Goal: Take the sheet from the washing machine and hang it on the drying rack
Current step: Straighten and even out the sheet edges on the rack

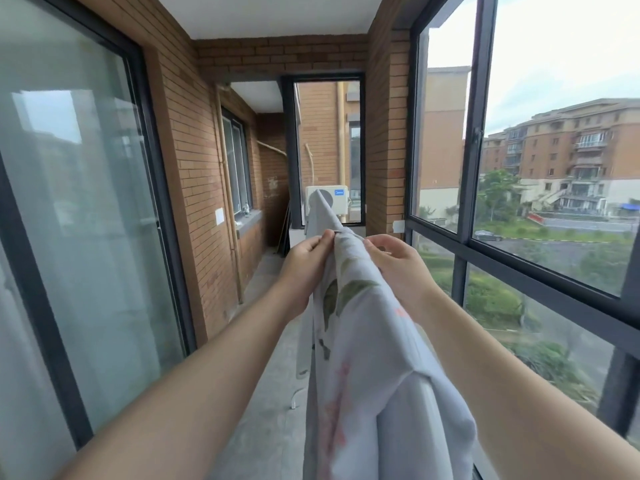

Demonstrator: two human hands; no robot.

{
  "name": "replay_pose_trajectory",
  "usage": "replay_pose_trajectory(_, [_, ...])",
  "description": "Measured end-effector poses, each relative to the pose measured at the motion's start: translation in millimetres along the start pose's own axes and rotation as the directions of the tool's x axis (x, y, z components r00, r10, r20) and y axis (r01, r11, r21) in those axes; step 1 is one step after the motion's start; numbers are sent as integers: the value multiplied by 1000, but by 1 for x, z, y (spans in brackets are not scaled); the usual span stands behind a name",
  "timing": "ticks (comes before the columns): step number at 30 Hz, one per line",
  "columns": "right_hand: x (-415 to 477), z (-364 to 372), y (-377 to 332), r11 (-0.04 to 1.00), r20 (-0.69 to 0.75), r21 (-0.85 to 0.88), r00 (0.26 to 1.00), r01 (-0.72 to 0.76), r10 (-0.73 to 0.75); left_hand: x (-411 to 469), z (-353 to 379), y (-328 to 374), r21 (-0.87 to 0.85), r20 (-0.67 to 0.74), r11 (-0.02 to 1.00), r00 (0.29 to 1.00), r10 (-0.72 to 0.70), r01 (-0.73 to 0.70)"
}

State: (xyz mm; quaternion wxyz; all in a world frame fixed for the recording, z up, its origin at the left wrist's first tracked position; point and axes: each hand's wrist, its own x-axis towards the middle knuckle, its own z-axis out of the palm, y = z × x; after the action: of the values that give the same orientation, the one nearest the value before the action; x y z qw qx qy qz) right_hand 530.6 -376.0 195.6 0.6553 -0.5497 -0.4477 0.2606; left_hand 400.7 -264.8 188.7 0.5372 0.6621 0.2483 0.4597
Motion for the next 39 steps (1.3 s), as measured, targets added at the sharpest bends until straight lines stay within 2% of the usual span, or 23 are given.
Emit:
replay_pose_trajectory(2, [5, 2, -7, 999, -34, 15, 999, -34, 34, 8, 1, 4, 7, 9, 1000, 1000, 7, -7])
replay_pose_trajectory(5, [11, 7, -20, 982, -26, 161, 994, -100, 105, 25, 1, 8, -19, 13, 1000, 1000, -9, 10])
replay_pose_trajectory(9, [19, 12, -30, 942, -46, 260, 972, -211, 231, 49, -4, 1, -103, 23, 984, 989, -144, 145])
replay_pose_trajectory(12, [26, 16, -26, 938, -65, 217, 954, -272, 292, 57, -8, -10, -149, 66, 957, 968, -242, 250])
replay_pose_trajectory(18, [35, 20, -15, 947, -51, 80, 948, -310, 315, 66, -14, -23, -225, 118, 928, 954, -277, 297])
replay_pose_trajectory(22, [45, 24, -18, 928, -33, 176, 940, -329, 340, 73, -13, -14, -324, 70, 907, 962, -262, 270])
replay_pose_trajectory(25, [52, 26, -15, 912, -53, 246, 935, -328, 351, 78, -10, -16, -326, 78, 894, 951, -299, 307])
replay_pose_trajectory(29, [46, 27, -15, 941, -25, 134, 948, -312, 318, 79, -4, -25, -307, 87, 874, 926, -367, 376])
replay_pose_trajectory(33, [48, 27, -17, 962, -25, 78, 964, -261, 264, 82, 0, -25, -332, 72, 879, 939, -338, 342])
replay_pose_trajectory(39, [52, 33, 1, 975, 49, -100, 978, -196, 202, 65, 10, -33, -136, -94, 958, 959, -266, 252])
